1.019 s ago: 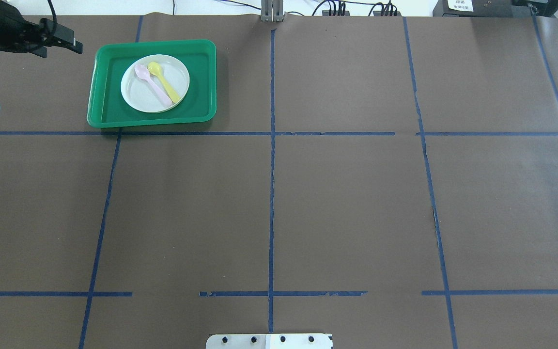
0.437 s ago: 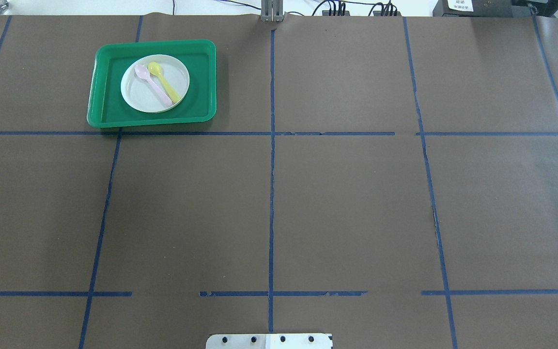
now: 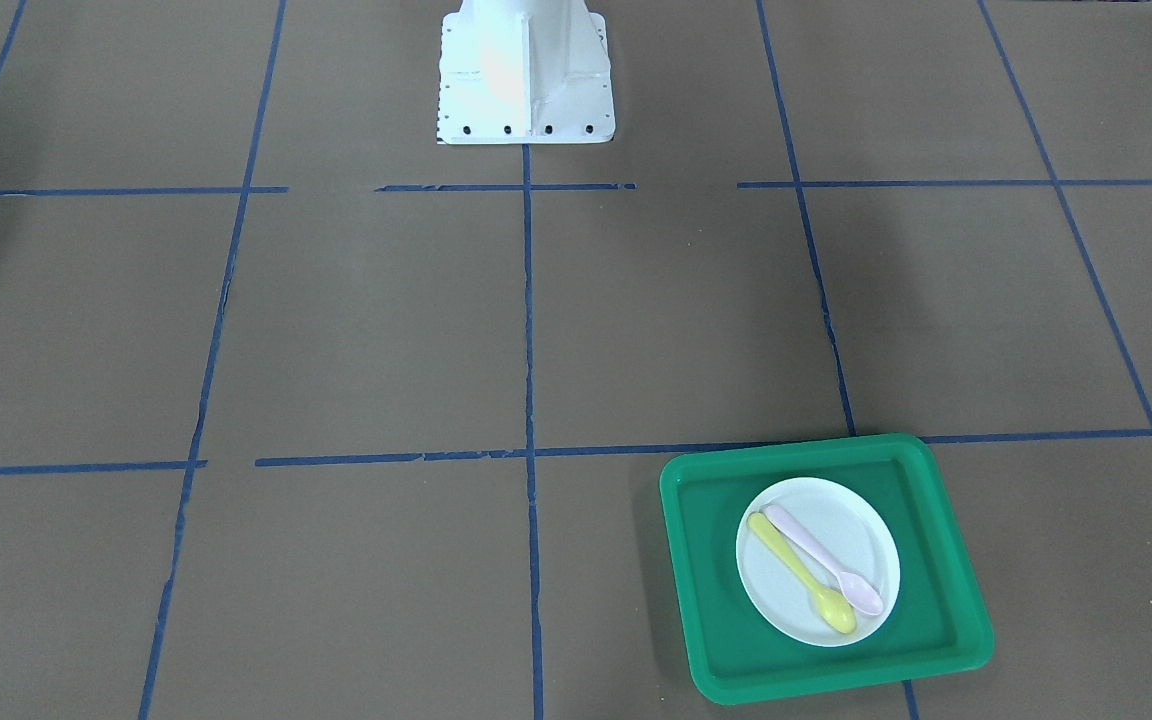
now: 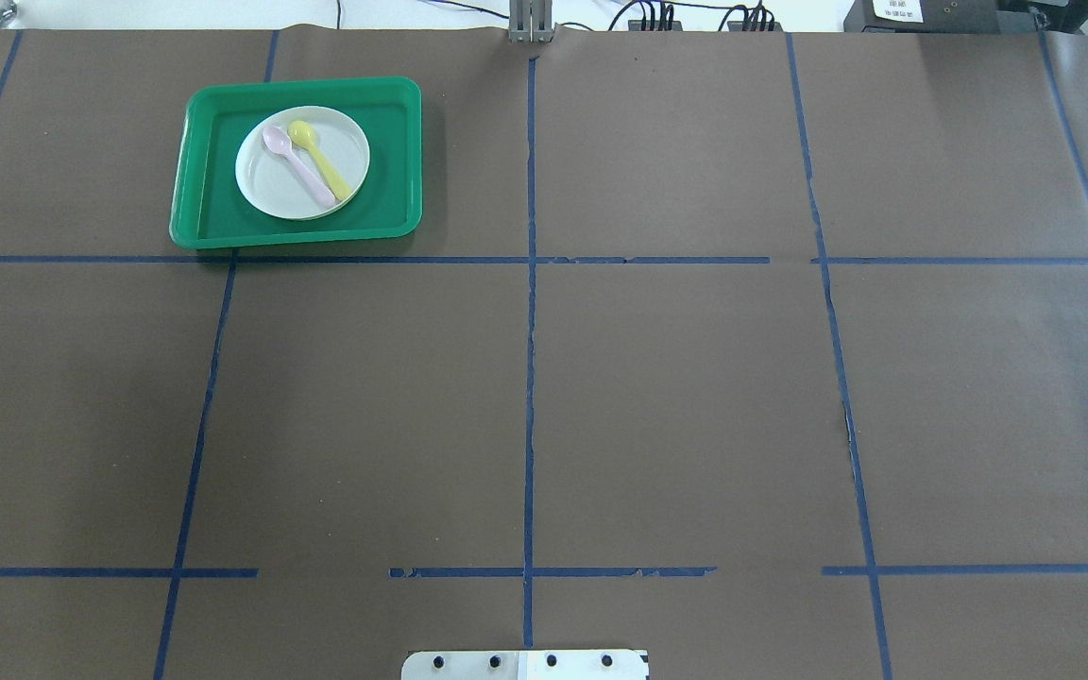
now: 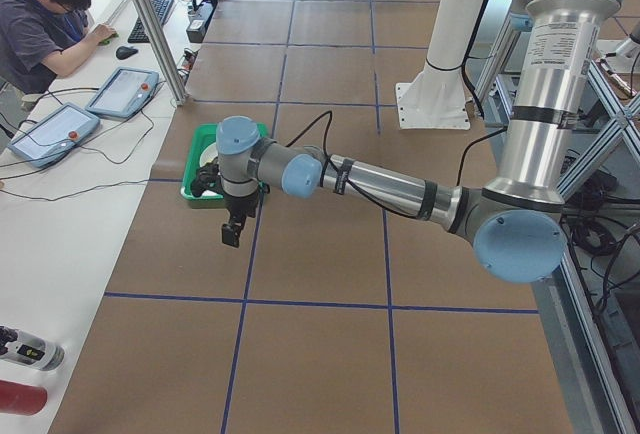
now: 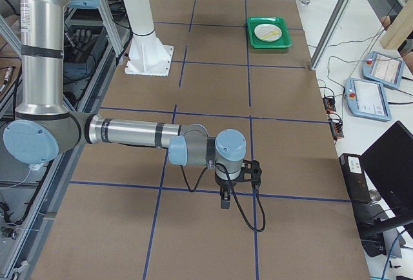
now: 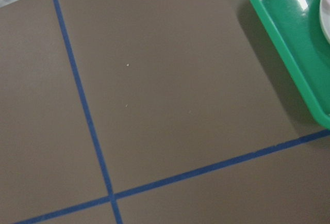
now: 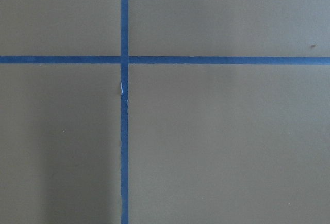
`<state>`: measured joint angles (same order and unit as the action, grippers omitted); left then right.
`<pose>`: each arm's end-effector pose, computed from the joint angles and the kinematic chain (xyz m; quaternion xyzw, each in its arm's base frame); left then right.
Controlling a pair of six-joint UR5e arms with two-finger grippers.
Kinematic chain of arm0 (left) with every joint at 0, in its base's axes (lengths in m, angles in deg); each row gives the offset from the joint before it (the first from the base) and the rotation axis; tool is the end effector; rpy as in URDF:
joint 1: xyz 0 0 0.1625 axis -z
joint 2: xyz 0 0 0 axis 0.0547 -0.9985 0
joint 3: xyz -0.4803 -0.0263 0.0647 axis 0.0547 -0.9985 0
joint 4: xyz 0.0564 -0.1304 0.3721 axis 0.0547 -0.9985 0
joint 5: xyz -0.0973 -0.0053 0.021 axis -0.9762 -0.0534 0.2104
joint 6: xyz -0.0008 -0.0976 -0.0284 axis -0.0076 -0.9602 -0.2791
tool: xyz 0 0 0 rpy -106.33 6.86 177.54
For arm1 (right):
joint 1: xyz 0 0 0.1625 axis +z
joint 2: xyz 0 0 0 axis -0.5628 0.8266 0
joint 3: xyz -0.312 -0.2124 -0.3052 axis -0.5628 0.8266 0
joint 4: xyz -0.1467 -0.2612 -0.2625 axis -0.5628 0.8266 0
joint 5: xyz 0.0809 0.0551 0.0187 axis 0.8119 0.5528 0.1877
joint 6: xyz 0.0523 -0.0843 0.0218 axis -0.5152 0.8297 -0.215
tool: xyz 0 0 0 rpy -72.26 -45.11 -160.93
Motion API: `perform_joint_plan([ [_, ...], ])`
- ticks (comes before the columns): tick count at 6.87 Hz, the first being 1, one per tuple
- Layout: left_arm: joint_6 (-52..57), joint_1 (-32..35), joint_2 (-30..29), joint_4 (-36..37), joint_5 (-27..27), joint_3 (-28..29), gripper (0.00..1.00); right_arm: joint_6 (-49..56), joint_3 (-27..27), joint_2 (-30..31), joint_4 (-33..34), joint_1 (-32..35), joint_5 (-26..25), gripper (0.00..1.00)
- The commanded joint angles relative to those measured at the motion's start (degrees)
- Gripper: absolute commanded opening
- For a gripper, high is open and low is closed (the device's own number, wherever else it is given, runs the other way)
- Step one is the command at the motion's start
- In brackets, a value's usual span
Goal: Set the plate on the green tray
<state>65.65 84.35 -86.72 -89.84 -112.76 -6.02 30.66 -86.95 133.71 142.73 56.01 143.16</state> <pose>0.0119 -0.5272 0.6302 0.0810 0.3457 0.0777 0.9316 0.0693 -0.4359 0.7367 0.0064 -0.3463 0.0125 0.9380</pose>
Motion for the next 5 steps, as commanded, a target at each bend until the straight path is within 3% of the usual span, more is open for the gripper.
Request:
perform_joint_plan([
  [1,0.2,3.8,10.2,0.4,-8.9,-1.1,1.0,0.0,0.0,0.0,0.0,0.0,0.0,1.0],
  [5,0.2,6.3,10.4,2.4,-6.9,-0.6,1.0,0.0,0.0,0.0,0.0,0.0,0.0,1.0],
])
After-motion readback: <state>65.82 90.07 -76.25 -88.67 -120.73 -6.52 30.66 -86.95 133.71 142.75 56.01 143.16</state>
